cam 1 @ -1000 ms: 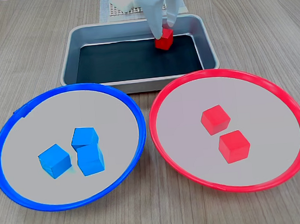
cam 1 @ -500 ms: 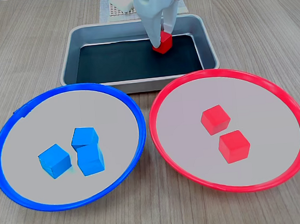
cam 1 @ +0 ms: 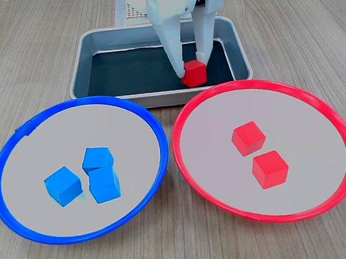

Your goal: Move six blocks tray to matching dishes

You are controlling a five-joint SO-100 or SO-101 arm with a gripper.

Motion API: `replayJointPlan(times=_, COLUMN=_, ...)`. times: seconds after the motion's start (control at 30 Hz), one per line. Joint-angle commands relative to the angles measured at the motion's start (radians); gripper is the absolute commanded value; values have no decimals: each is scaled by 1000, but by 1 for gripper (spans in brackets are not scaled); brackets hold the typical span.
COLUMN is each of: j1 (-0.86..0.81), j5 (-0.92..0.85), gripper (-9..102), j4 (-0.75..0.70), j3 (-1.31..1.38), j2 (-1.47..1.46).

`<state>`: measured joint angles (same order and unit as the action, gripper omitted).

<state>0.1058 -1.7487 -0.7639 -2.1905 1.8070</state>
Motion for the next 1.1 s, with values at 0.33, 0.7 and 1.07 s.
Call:
replayJointPlan(times=0.33, j1=3, j5=827, gripper=0, j4=658, j3=195, j2=-137)
replayJointPlan(times=0.7, j1=41, j5=902, gripper=26, j4=620, j3=258, j2=-259)
replayJointPlan(times=1.07, j1=-11, j5=1315, gripper=3, j4=380, j3=164, j2=178)
